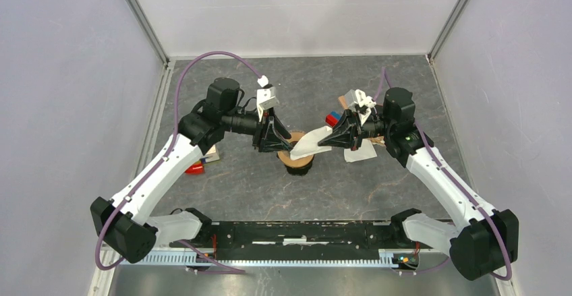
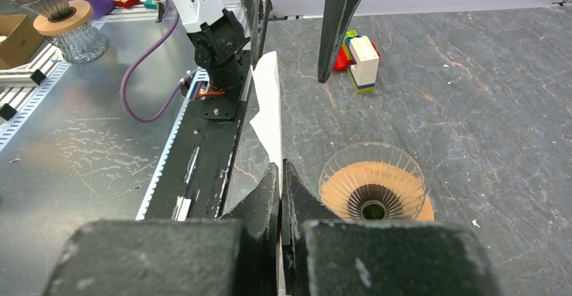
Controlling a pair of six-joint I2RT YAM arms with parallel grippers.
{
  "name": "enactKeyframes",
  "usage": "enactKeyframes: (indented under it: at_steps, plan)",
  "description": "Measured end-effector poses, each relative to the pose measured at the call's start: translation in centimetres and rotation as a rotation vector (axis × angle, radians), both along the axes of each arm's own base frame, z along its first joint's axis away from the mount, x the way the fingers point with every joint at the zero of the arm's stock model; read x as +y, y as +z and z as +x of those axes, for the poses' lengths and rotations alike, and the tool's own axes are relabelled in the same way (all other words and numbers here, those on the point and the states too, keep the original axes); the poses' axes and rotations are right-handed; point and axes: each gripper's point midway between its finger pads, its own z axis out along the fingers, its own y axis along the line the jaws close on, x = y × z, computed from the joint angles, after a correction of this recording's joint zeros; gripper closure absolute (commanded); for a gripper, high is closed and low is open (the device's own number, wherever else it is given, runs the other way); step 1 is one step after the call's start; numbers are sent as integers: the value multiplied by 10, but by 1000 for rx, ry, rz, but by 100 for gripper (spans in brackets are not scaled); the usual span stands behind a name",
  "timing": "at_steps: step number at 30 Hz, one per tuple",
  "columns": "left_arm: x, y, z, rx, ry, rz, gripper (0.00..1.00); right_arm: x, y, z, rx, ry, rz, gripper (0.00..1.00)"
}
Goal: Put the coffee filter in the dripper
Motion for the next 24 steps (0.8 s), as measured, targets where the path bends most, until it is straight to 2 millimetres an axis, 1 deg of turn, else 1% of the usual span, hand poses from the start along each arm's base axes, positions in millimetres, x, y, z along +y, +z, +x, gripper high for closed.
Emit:
enactKeyframes:
  at_steps: [12,18,24]
  plan:
    - [-1,-2,-1,2,-4,1,47,-1,-2,3,13,-20,-8,100]
    - [-6,-3,-3,9,-13,1,47,-1,-3,3,17,-22,-10,100]
    - [-11,-12,1,28,-13,20,47,-1,-3,3,19,-23,-11,100]
